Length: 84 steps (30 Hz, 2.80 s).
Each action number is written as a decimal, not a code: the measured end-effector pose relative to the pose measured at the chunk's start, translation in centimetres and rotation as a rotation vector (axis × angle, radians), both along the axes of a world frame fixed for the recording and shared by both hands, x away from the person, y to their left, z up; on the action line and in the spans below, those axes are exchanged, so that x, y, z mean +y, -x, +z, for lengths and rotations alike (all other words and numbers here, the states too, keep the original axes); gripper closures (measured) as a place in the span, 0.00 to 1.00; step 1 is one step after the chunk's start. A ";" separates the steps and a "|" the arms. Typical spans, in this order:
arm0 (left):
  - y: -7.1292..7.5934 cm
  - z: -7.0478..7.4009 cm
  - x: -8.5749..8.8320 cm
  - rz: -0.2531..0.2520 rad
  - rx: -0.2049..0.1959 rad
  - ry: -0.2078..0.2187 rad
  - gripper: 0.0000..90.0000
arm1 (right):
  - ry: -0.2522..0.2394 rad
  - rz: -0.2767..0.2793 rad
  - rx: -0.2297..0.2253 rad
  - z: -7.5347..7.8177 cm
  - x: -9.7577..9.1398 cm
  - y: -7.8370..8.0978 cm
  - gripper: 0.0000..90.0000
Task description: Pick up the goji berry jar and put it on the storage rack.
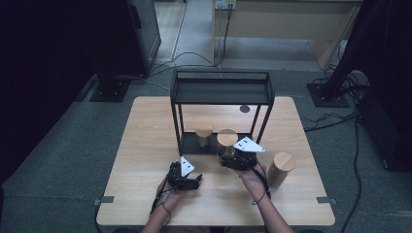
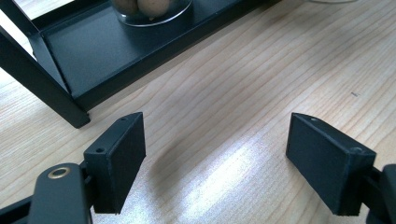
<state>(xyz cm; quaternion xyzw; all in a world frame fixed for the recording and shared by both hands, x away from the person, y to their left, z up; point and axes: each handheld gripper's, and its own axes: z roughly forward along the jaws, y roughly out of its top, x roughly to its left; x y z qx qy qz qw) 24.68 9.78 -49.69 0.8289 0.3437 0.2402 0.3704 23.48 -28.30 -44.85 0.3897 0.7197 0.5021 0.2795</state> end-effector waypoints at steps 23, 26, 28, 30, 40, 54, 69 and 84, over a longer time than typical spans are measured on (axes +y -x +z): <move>0.1 0.0 -0.3 -0.004 -0.006 -0.016 0.22 | 0.003 -0.020 0.002 0.3 0.7 -1.4 0.28; 0.1 0.0 -0.3 -0.005 -0.006 -0.017 0.22 | 0.003 -0.024 0.005 0.3 0.9 -1.7 0.28; 0.1 0.0 -0.3 -0.006 -0.006 -0.018 0.22 | 0.005 -0.028 0.002 0.3 1.0 -1.9 0.28; 0.1 0.0 -0.3 -0.006 -0.006 -0.019 0.22 | 0.007 -0.031 -0.002 0.2 1.1 -2.0 0.28; 0.1 0.0 -0.3 -0.008 -0.008 -0.020 0.22 | -0.001 -0.052 0.018 -0.1 1.6 -3.1 0.28; 0.2 0.0 -0.3 -0.009 -0.009 -0.022 0.22 | -0.007 -0.077 0.021 -0.3 2.6 -4.2 0.28; 0.2 0.0 -0.3 -0.011 -0.011 -0.023 0.22 | 0.016 -0.084 0.009 -0.4 3.1 -4.9 0.28; 0.2 0.0 -0.3 -0.010 -0.013 -0.025 0.22 | 0.012 -0.100 0.007 -0.7 3.3 -5.7 0.28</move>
